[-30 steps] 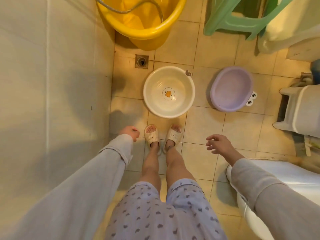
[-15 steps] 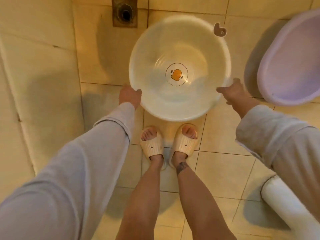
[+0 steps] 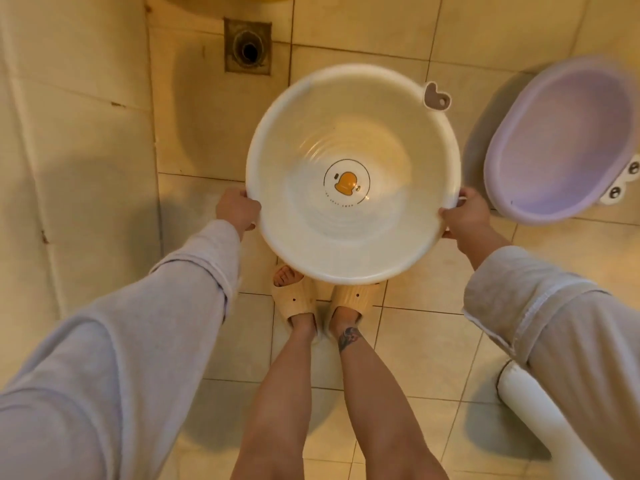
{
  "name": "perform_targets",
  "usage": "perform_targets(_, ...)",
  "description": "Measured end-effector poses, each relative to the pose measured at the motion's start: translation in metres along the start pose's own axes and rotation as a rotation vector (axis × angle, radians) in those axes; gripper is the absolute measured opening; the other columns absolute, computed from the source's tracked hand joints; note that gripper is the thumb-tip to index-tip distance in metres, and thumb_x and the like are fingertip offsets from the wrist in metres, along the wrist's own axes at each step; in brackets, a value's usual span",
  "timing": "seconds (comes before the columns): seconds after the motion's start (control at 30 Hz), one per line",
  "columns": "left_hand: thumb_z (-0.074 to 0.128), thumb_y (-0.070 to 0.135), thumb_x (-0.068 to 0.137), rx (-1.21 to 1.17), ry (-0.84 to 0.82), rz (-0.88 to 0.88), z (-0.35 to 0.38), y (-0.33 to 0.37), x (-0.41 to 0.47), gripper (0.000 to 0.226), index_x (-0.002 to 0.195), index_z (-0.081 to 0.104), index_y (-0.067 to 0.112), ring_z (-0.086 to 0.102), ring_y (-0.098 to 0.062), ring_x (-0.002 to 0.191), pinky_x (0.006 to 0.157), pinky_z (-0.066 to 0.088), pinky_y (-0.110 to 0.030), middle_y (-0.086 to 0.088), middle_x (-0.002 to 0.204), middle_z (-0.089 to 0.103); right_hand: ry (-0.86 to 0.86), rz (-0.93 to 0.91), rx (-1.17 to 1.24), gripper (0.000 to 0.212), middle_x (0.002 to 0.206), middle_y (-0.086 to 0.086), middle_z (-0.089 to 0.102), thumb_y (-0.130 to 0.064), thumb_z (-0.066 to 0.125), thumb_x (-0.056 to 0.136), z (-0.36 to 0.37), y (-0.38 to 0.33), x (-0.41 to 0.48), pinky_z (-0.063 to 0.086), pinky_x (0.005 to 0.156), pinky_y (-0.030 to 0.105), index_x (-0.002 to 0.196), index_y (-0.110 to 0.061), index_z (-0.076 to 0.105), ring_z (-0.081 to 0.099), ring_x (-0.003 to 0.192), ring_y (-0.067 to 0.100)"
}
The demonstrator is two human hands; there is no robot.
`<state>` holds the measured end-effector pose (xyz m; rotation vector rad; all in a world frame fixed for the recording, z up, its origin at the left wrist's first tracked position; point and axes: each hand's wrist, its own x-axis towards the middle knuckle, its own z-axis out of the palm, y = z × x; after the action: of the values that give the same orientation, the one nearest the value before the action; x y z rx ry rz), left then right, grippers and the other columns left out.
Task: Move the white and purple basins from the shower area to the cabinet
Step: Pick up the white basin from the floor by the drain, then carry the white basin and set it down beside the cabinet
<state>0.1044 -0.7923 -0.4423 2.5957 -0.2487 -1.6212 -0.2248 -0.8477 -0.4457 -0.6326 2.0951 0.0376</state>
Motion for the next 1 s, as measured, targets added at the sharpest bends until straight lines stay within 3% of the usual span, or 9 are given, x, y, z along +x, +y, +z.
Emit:
perform_targets(0.13, 0.048, 0.003, 0.085, 0.011, 0.031, 0.015, -0.043, -0.019, -0.085, 0.040, 0.125, 0.054, 0.002, 0.057, -0.034, 0.114, 0.093, 0.053, -0.044, -0.017, 0.124, 0.060, -0.063, -0.026, -0.018, 0.046, 0.125, 0.018, 0.056, 0.003, 0.055, 0.085, -0.043, -0.001, -0.087, 0.054, 0.081, 0.057, 0.129, -0.006, 0.047, 0.055, 0.114, 0.038)
perform_targets(0.23, 0.048, 0.002, 0.085, 0.024, 0.036, -0.005, -0.081, -0.038, -0.144, 0.038, 0.122, 0.055, -0.002, 0.057, -0.031, 0.097, 0.092, 0.052, -0.044, -0.019, 0.113, 0.062, -0.095, -0.028, 0.014, 0.044, 0.122, 0.018, 0.057, 0.002, 0.057, 0.085, -0.074, 0.004, -0.153, 0.056, 0.079, 0.054, 0.126, -0.008, 0.048, 0.057, 0.111, 0.037)
perform_targets(0.33, 0.048, 0.000, 0.083, 0.040, 0.011, -0.025, -0.120, -0.051, -0.204, 0.039, 0.120, 0.056, 0.000, 0.053, -0.027, 0.090, 0.088, 0.053, -0.043, -0.023, 0.121, 0.062, -0.122, -0.016, 0.043, 0.045, 0.124, 0.019, 0.057, 0.002, 0.058, 0.084, -0.103, 0.012, -0.215, 0.054, 0.083, 0.055, 0.127, -0.007, 0.048, 0.056, 0.113, 0.038)
perform_targets(0.47, 0.047, -0.004, 0.084, 0.002, 0.014, -0.010, -0.155, -0.059, -0.280, 0.037, 0.121, 0.055, -0.006, 0.052, -0.028, 0.082, 0.072, 0.051, -0.040, -0.029, 0.113, 0.060, -0.129, 0.002, 0.096, 0.043, 0.125, 0.021, 0.058, 0.004, 0.058, 0.083, -0.133, 0.030, -0.279, 0.050, 0.093, 0.055, 0.125, -0.004, 0.051, 0.056, 0.115, 0.039)
perform_targets(0.57, 0.049, -0.004, 0.085, -0.022, 0.014, 0.014, -0.169, -0.064, -0.325, 0.030, 0.114, 0.058, -0.004, 0.053, -0.027, 0.077, 0.058, 0.046, -0.032, -0.023, 0.105, 0.057, -0.131, 0.017, 0.162, 0.042, 0.124, 0.021, 0.059, 0.006, 0.057, 0.082, -0.155, 0.042, -0.317, 0.050, 0.093, 0.054, 0.124, -0.002, 0.053, 0.056, 0.115, 0.039)
perform_targets(0.7, 0.052, -0.001, 0.086, -0.139, 0.066, 0.024, -0.176, -0.070, -0.370, 0.035, 0.121, 0.053, -0.002, 0.057, -0.034, 0.099, 0.091, 0.047, -0.042, -0.028, 0.128, 0.055, -0.194, 0.025, 0.354, 0.044, 0.108, 0.014, 0.060, 0.010, 0.053, 0.084, -0.191, 0.052, -0.353, 0.053, 0.076, 0.041, 0.126, -0.001, 0.053, 0.058, 0.101, 0.034)
perform_targets(0.77, 0.051, -0.001, 0.086, -0.191, 0.086, 0.031, -0.176, -0.075, -0.385, 0.042, 0.128, 0.051, -0.003, 0.057, -0.039, 0.112, 0.100, 0.045, -0.045, -0.026, 0.130, 0.056, -0.239, 0.009, 0.427, 0.046, 0.103, 0.011, 0.061, 0.010, 0.053, 0.084, -0.209, 0.055, -0.363, 0.051, 0.071, 0.037, 0.128, -0.003, 0.052, 0.057, 0.097, 0.029)
perform_targets(0.93, 0.049, -0.001, 0.085, -0.262, 0.046, 0.063, -0.173, -0.079, -0.415, 0.038, 0.123, 0.056, 0.001, 0.054, -0.028, 0.094, 0.090, 0.050, -0.040, -0.013, 0.105, 0.057, -0.285, -0.069, 0.454, 0.049, 0.100, 0.009, 0.064, 0.012, 0.053, 0.082, -0.241, 0.056, -0.371, 0.052, 0.072, 0.034, 0.129, -0.004, 0.054, 0.056, 0.098, 0.026)
perform_targets(1.0, 0.050, -0.003, 0.083, -0.298, 0.044, 0.091, -0.172, -0.074, -0.421, 0.026, 0.105, 0.063, 0.002, 0.053, -0.027, 0.090, 0.074, 0.056, -0.034, -0.014, 0.096, 0.058, -0.283, -0.106, 0.461, 0.049, 0.096, 0.008, 0.064, 0.012, 0.053, 0.083, -0.250, 0.052, -0.374, 0.053, 0.074, 0.036, 0.129, -0.003, 0.054, 0.057, 0.097, 0.026)
